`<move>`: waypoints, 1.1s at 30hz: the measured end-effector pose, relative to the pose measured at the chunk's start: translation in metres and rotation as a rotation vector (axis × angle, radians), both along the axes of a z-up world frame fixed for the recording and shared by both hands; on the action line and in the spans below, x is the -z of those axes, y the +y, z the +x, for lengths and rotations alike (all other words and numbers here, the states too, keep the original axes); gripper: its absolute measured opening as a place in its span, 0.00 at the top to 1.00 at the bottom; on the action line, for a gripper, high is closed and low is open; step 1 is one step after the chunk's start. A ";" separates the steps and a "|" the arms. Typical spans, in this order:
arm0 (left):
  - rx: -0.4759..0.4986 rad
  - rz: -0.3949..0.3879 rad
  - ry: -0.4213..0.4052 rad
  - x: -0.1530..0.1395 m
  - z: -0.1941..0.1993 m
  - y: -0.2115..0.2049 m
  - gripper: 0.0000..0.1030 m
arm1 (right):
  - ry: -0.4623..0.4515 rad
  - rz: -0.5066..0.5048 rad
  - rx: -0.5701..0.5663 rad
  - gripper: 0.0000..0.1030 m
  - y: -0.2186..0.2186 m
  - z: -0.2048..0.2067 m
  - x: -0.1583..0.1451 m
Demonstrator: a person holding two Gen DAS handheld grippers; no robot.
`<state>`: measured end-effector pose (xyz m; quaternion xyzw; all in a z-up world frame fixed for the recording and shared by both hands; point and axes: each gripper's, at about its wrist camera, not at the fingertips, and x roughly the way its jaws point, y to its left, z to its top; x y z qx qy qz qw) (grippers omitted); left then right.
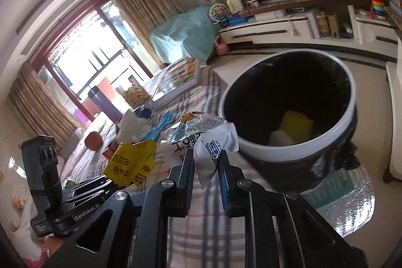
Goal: Collect trash
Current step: 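Carry the yellow wrapper and white bag over the bin and release both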
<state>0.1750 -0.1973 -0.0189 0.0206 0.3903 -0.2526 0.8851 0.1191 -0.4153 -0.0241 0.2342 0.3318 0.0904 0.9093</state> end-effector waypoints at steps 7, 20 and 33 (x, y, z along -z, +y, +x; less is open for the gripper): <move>0.045 0.007 -0.013 -0.006 0.008 -0.029 0.90 | -0.009 -0.009 0.054 0.82 -0.025 0.000 -0.005; 0.088 0.024 -0.022 -0.011 0.027 -0.070 0.90 | 0.003 -0.016 0.112 0.82 -0.060 0.006 -0.001; 0.106 0.044 -0.022 -0.009 0.044 -0.091 0.90 | 0.014 -0.031 0.139 0.82 -0.078 0.016 0.000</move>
